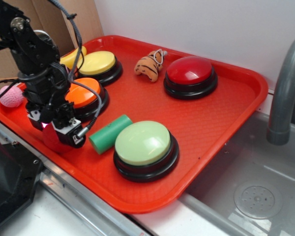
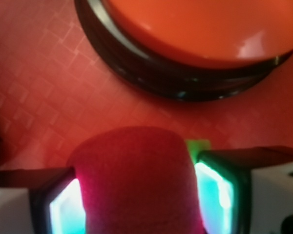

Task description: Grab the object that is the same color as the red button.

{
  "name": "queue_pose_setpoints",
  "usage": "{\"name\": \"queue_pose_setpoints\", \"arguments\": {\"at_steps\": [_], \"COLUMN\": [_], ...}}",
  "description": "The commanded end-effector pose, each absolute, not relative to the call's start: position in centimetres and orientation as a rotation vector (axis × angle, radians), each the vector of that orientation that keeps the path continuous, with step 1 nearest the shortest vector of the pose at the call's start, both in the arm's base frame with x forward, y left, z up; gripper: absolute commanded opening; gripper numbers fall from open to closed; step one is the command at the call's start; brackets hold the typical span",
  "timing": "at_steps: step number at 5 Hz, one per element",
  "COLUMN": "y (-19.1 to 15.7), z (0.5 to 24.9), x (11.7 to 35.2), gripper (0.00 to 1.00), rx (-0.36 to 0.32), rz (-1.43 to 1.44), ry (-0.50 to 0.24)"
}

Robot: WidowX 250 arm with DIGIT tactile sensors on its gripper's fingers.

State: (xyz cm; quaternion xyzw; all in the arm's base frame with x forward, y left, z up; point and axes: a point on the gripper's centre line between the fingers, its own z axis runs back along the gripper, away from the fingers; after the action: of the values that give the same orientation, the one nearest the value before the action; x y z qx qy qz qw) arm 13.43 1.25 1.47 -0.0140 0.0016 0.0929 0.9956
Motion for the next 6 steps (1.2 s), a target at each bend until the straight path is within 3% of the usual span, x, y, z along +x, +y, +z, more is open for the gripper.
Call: {"name": "queue_pose_setpoints", "arguments": {"at_steps": [1,3,4,5,6], "y": [1.6,1.1,0.8,-0.3,-1.1], "z": [1.7,7.0,9.6,13.9,16.8], "x": [13.3,15.4,16.2,18.1,19.7], "gripper": [0.0,0.0,0.0,0.0,0.0], "rx": [-0.028,-0.039,-0.022,-0.017,-0.045], "rz": [0.17,0.121,0.11,0.093,0.045], "ry": [0.01,0.015,-0.013,-0.054,-0.073]}}
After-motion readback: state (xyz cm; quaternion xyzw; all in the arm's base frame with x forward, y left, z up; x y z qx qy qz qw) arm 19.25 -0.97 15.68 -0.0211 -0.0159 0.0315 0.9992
